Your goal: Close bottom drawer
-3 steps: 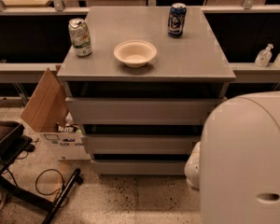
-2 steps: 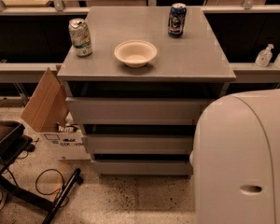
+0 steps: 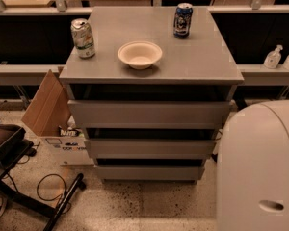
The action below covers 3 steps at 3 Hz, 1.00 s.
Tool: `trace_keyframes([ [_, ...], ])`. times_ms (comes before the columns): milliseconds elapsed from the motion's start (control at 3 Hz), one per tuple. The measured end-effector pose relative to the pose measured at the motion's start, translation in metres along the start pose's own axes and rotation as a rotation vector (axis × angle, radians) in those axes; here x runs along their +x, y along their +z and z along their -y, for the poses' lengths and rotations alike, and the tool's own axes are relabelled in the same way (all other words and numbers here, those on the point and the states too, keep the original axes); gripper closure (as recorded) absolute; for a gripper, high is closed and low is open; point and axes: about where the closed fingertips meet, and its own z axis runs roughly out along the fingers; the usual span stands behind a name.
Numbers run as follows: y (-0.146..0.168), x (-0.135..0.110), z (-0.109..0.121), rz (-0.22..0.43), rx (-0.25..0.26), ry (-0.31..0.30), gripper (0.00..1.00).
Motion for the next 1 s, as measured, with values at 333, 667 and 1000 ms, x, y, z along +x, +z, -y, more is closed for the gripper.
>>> trace_keyframes([
  [333,-0.001,0.045,0.009,-0.030,-0.005,0.104,1.00],
  [667,-0.008,0.094,-0.018,0.061,-0.030,0.164,1.00],
  [1000,-0.009,0.115,-0.048,0.159,-0.097,0.179,1.00],
])
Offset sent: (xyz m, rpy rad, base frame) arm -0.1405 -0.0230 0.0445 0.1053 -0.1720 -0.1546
